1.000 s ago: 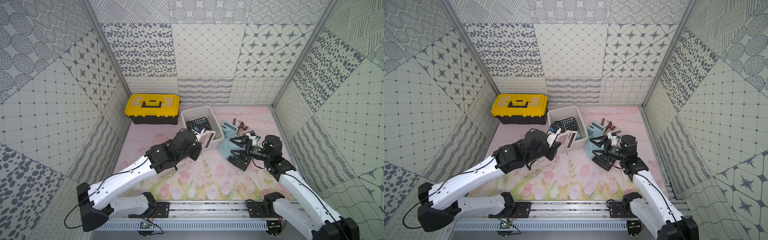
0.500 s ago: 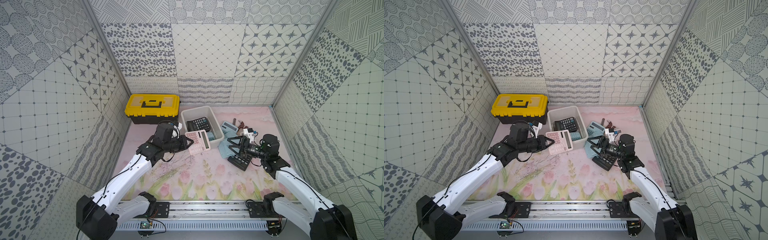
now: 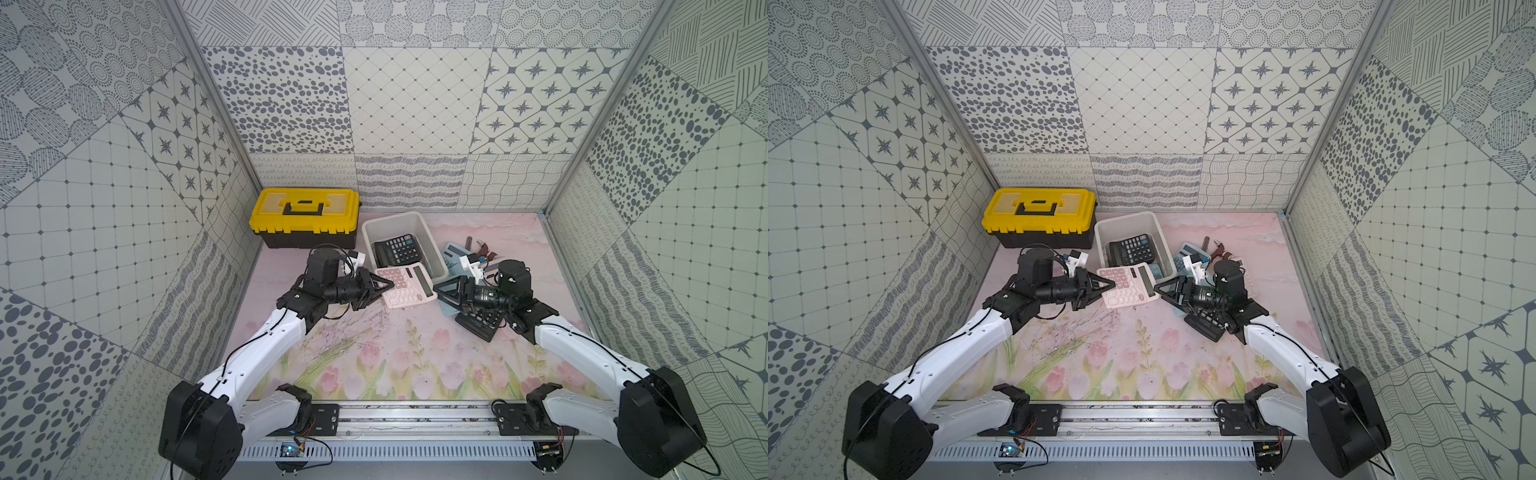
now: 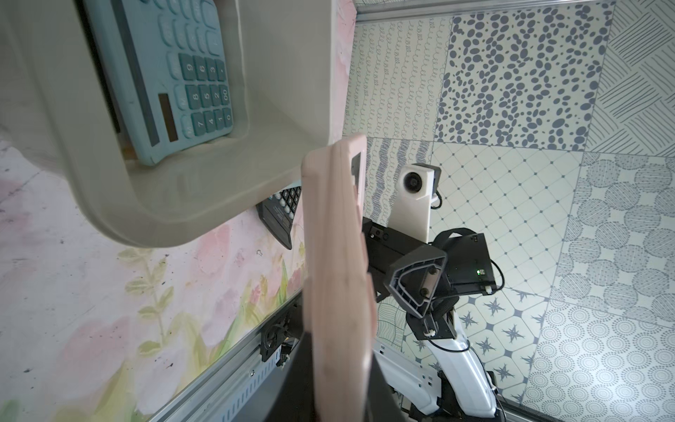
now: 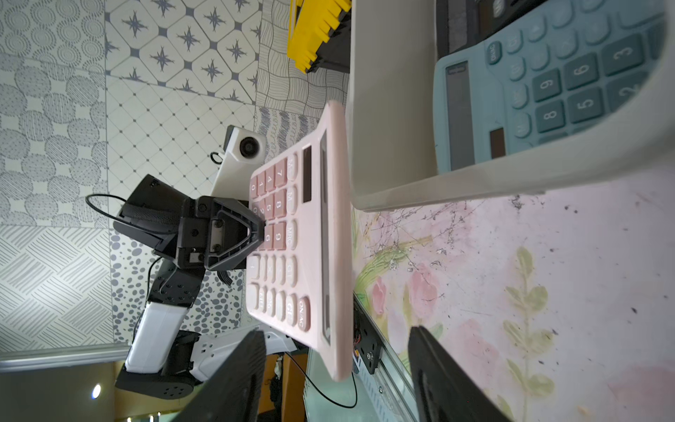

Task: Put the calculator in the storage box
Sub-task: Pick up the calculator at the center of the board.

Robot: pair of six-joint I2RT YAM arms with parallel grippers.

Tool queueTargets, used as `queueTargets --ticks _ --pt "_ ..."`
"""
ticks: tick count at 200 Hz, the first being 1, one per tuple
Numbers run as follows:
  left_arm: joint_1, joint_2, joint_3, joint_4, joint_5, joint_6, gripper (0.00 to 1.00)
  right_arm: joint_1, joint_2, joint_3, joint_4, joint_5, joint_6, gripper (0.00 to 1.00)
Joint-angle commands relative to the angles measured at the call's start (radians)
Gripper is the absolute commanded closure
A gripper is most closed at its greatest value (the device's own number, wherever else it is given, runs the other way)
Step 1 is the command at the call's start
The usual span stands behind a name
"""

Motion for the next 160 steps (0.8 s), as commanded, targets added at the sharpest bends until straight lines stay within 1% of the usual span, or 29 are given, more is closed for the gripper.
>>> queueTargets --ticks 1,15,40,90,108,133,160 --pt "0.006 0.001 0.003 0.142 0.142 -0.072 1.0 0.028 0.033 0.051 0.029 0.01 -0.04 0.41" --pt "0.006 -0.001 0.003 0.133 0.144 -0.062 1.0 0.038 0.049 0.06 0.031 0.012 -0.042 0.49" --pt "0.005 -0.008 0.007 0.107 0.141 -0.041 1.0 0.043 0.052 0.063 0.031 0.021 -0.043 0.57" --pt "0.005 -0.001 0.023 0.087 0.179 -0.013 1.0 0.042 0.065 0.072 0.009 0.037 -0.058 0.59" --pt "0.006 -0.002 0.04 0.041 0.179 0.021 1.0 0.043 0.076 0.081 0.013 0.036 -0.056 0.64" --pt "0.005 -0.002 0.041 0.032 0.19 0.035 1.0 0.043 0.085 0.092 0.016 0.034 -0.055 0.72" --pt "0.005 0.0 0.046 0.007 0.188 0.071 1.0 0.042 0.085 0.099 0.018 0.035 -0.054 0.83"
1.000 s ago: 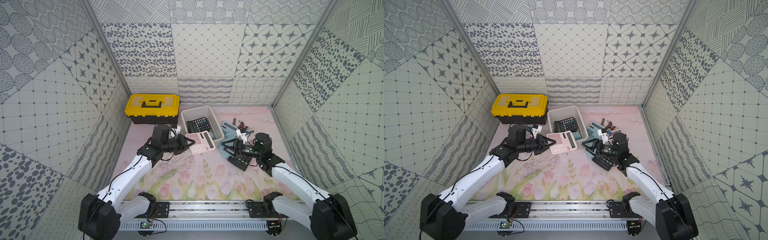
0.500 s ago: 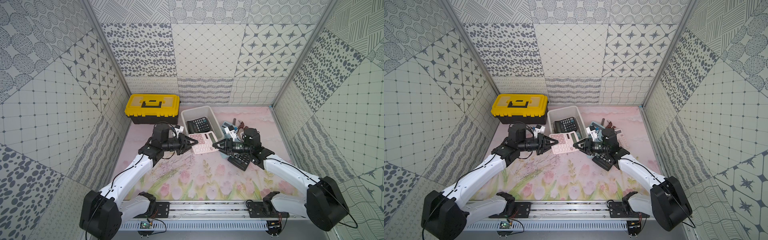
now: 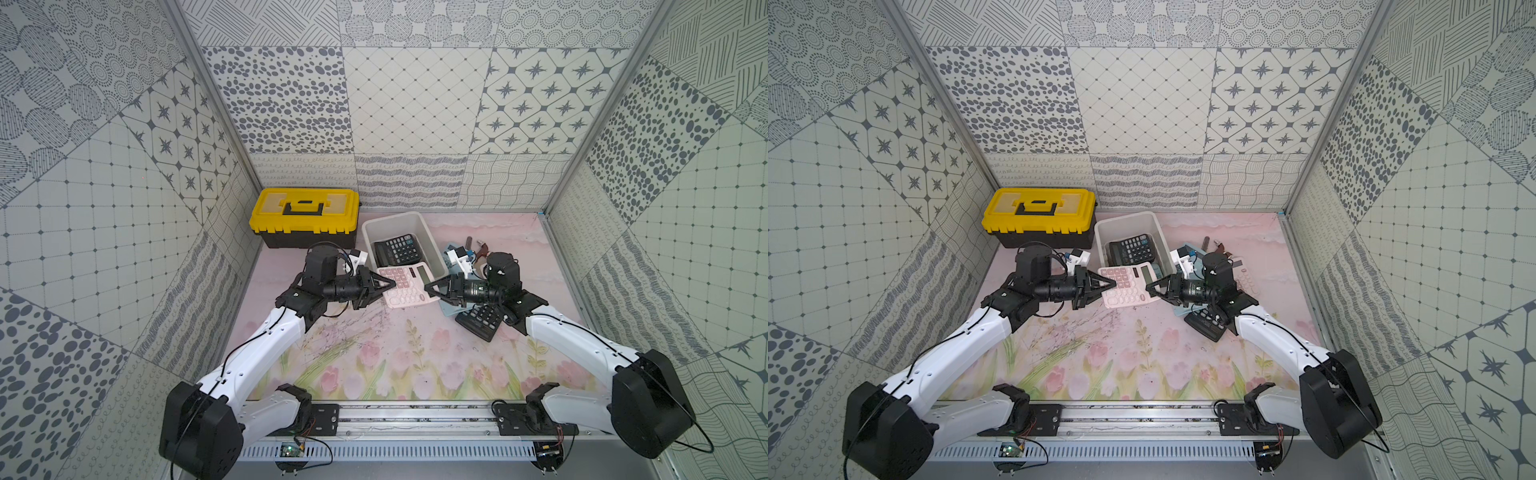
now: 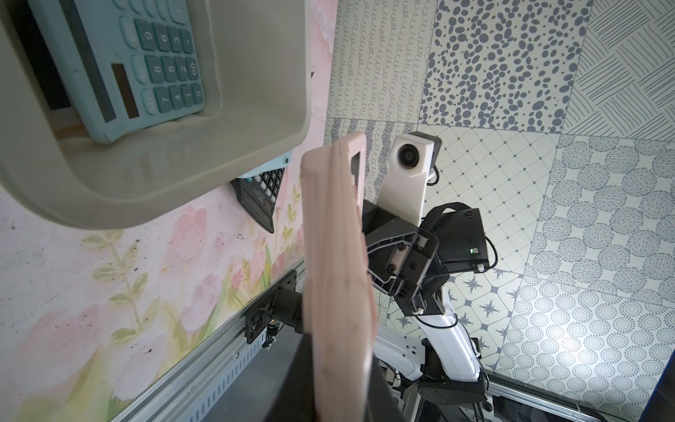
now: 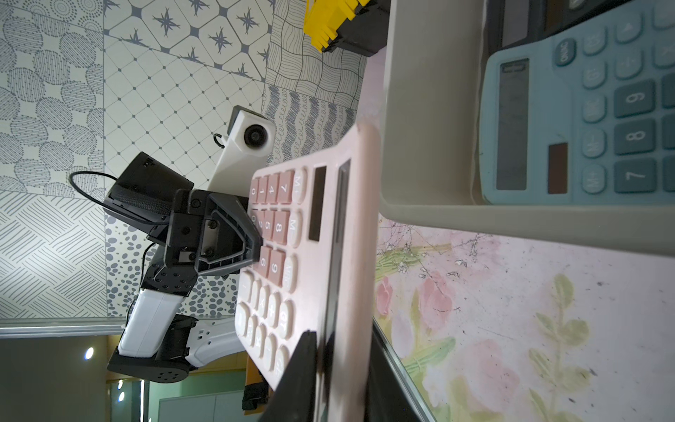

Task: Put the calculator in the storage box
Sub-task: Pick up the calculator at the center of the board.

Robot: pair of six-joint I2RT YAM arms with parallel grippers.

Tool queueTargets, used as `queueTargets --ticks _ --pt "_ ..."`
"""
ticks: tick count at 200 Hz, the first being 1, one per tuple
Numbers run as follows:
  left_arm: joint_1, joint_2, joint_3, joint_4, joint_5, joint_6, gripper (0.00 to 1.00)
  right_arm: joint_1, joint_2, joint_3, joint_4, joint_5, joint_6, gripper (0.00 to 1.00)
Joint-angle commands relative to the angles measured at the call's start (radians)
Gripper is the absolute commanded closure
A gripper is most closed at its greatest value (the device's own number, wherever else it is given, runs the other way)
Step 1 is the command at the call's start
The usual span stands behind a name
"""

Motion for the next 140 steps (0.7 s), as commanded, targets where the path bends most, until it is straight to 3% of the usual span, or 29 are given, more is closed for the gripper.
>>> queueTargets --ticks 1,7,40,55,88,119,140 --pt "0.0 -0.002 0.024 0.016 0.124 0.072 1.0 0.001 0.014 0.02 0.014 0.026 -0.024 0.84" --pt "0.0 -0.004 0.025 0.005 0.119 0.081 1.0 0.002 0.013 0.021 0.013 0.028 -0.024 0.86" --pt "0.0 -0.026 0.034 -0.061 0.07 0.135 0.76 0.001 0.003 0.014 0.007 0.04 -0.027 1.0" --pt "0.0 -0.042 0.034 -0.078 0.058 0.149 0.68 0.001 -0.002 0.012 -0.016 0.058 -0.035 1.0" --pt "0.0 -0.116 0.076 -0.212 -0.047 0.238 0.38 -0.004 -0.01 0.028 -0.065 0.089 -0.061 1.0" --pt "0.001 -0.178 0.109 -0.354 -0.187 0.324 0.01 -0.02 -0.008 0.077 -0.152 0.143 -0.107 1.0" --pt "0.0 -0.207 0.115 -0.413 -0.258 0.354 0.0 -0.027 0.013 0.147 -0.247 0.194 -0.159 1.0"
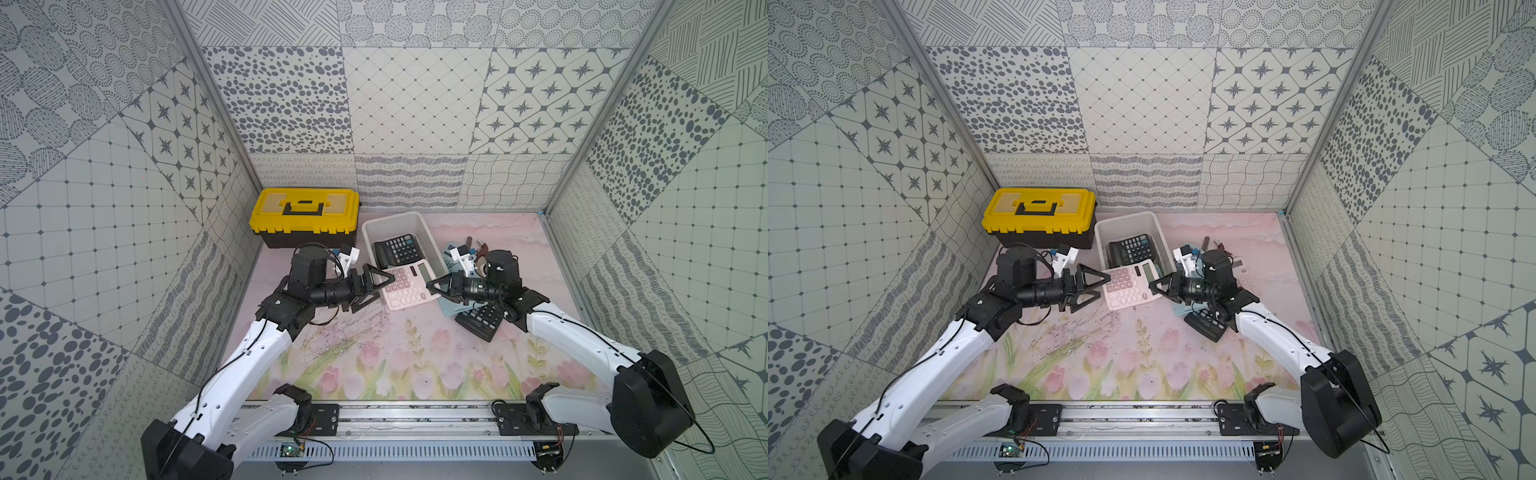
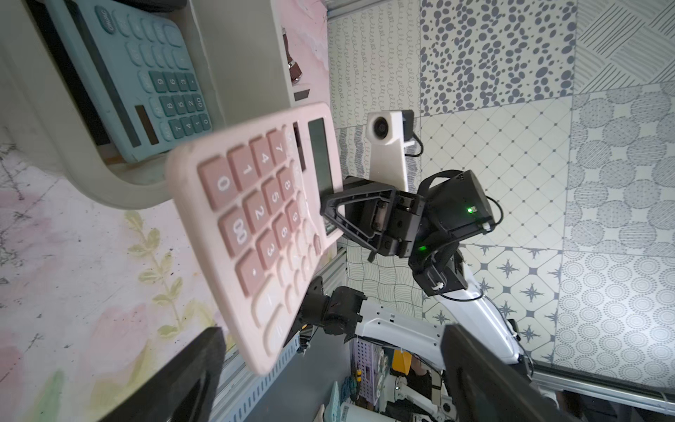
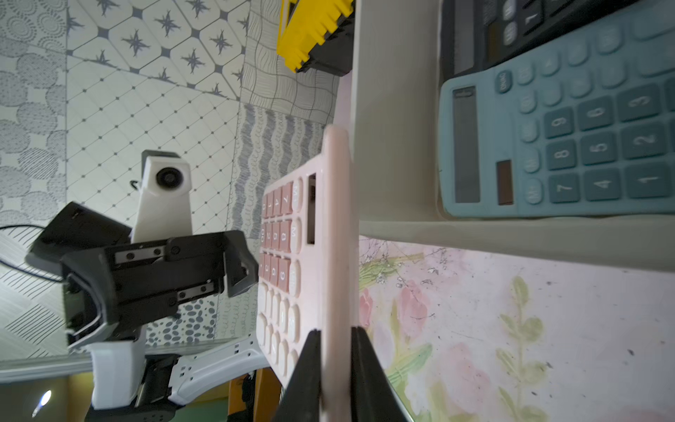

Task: Put the calculator in the storage box
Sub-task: Pick up the calculator at the center of the board.

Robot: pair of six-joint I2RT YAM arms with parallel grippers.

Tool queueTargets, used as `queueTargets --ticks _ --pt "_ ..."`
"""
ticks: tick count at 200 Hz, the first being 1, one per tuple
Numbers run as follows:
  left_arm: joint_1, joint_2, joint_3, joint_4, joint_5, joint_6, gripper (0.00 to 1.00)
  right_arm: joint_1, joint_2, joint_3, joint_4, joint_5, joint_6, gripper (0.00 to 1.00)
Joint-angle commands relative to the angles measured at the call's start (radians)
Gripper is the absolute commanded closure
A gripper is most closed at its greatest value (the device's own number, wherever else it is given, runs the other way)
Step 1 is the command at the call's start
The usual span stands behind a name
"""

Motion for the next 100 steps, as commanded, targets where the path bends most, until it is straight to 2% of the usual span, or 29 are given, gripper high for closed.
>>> queueTargets --ticks 1,47,100 --pt "0.001 -0.051 0.03 -0.164 -0.152 0.15 0.0 -0.012 0.012 0.092 -0.096 0.093 -0.089 1.0" --pt "0.001 -0.101 0.026 -0.223 -0.258 0.199 0.0 -0.019 0.141 0.306 -0.274 0.22 -0.215 1.0" --pt "0.001 -0.099 0.024 -0.266 -0.287 0.229 0.0 -0.017 0.323 0.534 -0.374 0.342 -0.323 1.0"
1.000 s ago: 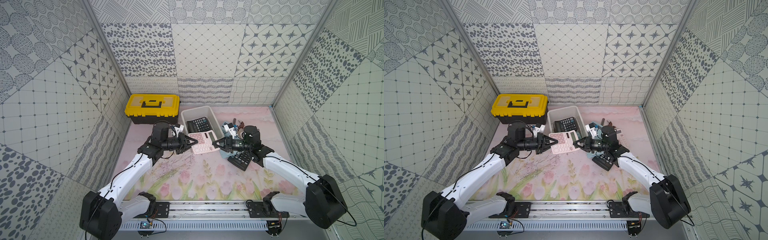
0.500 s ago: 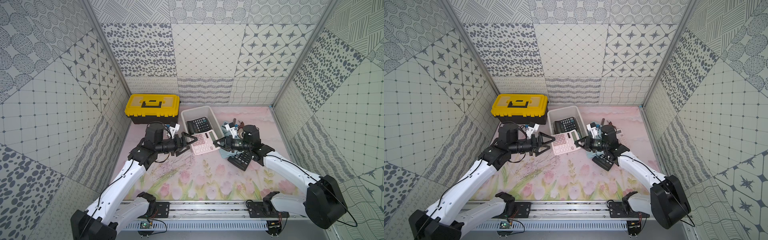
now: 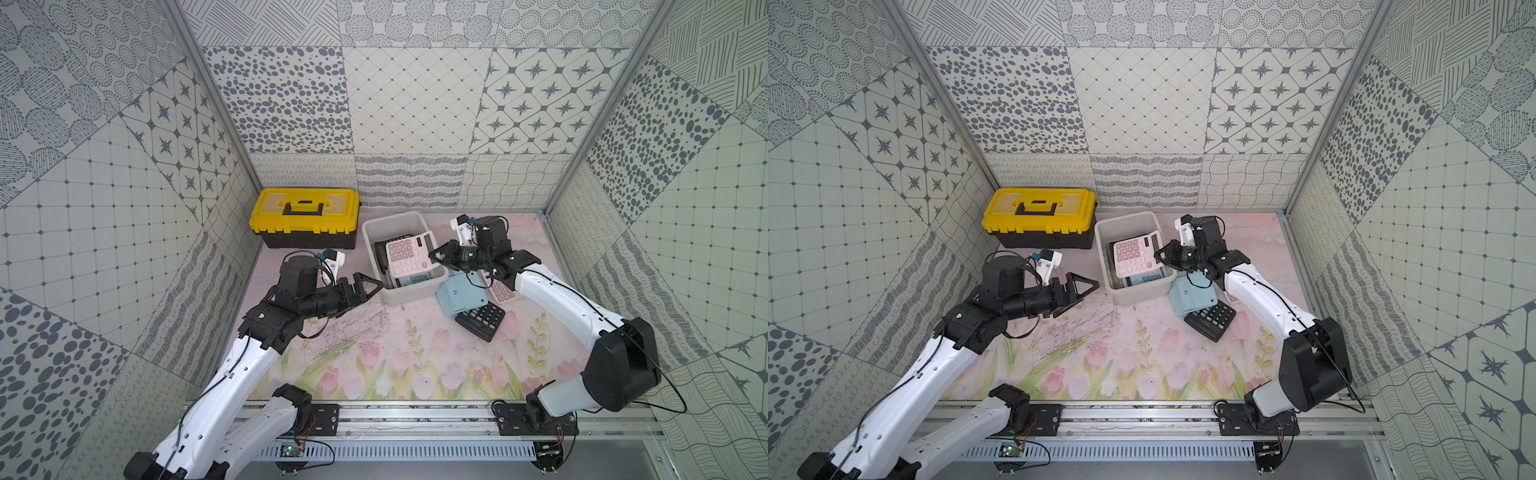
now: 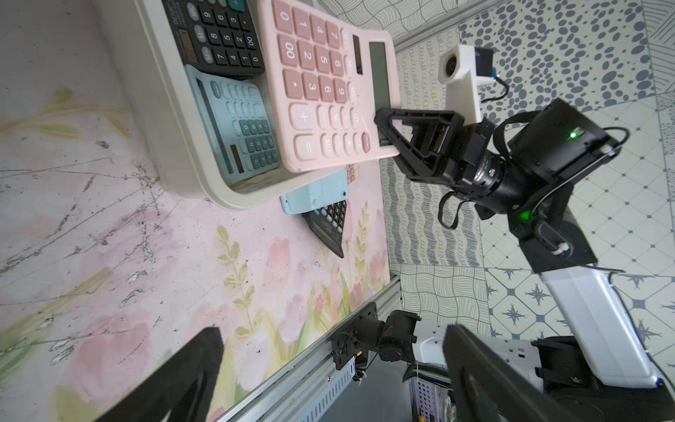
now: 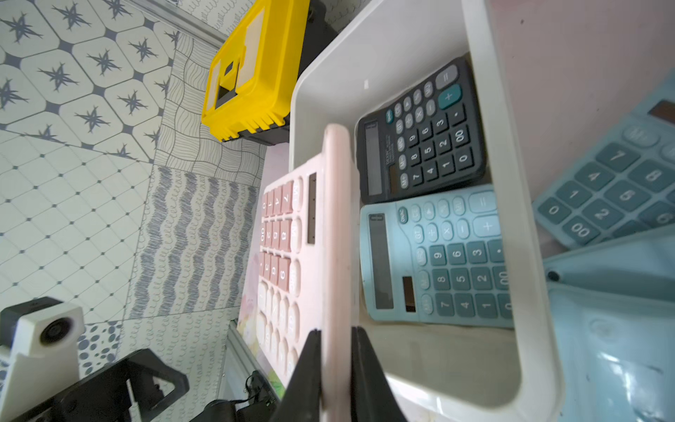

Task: Put the calculator in the storage box
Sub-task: Pick up the calculator at the center of the board, then place the calculator in the storage box.

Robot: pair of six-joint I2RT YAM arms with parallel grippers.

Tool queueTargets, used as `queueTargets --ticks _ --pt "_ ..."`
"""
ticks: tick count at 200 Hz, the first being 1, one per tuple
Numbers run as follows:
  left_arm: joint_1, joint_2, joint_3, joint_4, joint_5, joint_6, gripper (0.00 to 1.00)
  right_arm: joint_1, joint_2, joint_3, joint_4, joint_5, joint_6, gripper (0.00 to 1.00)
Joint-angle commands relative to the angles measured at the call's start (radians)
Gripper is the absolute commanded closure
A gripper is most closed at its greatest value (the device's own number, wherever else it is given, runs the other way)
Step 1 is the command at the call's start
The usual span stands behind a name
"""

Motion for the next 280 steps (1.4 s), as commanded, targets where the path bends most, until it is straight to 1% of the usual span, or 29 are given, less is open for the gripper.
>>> queueTargets --ticks 1,25,60,102,129,199,255,260,267,280 --pt "0.001 -0.002 0.01 -0.072 -0.078 0.083 0.0 0.0 0.059 0.083 -0.026 0.074 -0.078 1.0" --pt "0.001 0.006 0.009 -0.079 -0.091 0.091 0.0 0.004 0.134 0.154 -0.041 0.101 -0.1 1.0" --pt "0.001 0.028 0.001 -0.067 -0.076 0.08 0.0 0.003 0.245 0.261 -0.064 0.127 -0.13 1.0" --pt "0.001 0.04 -0.01 -0.059 -0.072 0.071 0.0 0.007 0.378 0.369 -0.058 0.108 -0.12 1.0" --pt "0.002 0.05 -0.002 -0.066 -0.067 0.066 0.0 0.008 0.46 0.43 -0.041 0.073 -0.095 1.0" --pt "0.002 0.08 -0.015 -0.049 -0.033 0.053 0.0 0.01 0.618 0.566 -0.033 0.046 -0.081 1.0" --pt "0.002 0.102 -0.024 -0.04 -0.017 0.042 0.0 0.009 0.703 0.616 -0.034 0.034 -0.068 1.0" --pt "0.001 0.103 -0.024 -0.036 -0.015 0.042 0.0 0.01 0.706 0.617 -0.035 0.035 -0.067 0.96" --pt "0.002 0.106 -0.023 -0.037 -0.014 0.041 0.0 0.01 0.706 0.616 -0.036 0.035 -0.062 0.88" --pt "0.001 0.11 -0.019 -0.038 -0.008 0.039 0.0 0.01 0.702 0.617 -0.039 0.035 -0.057 0.78"
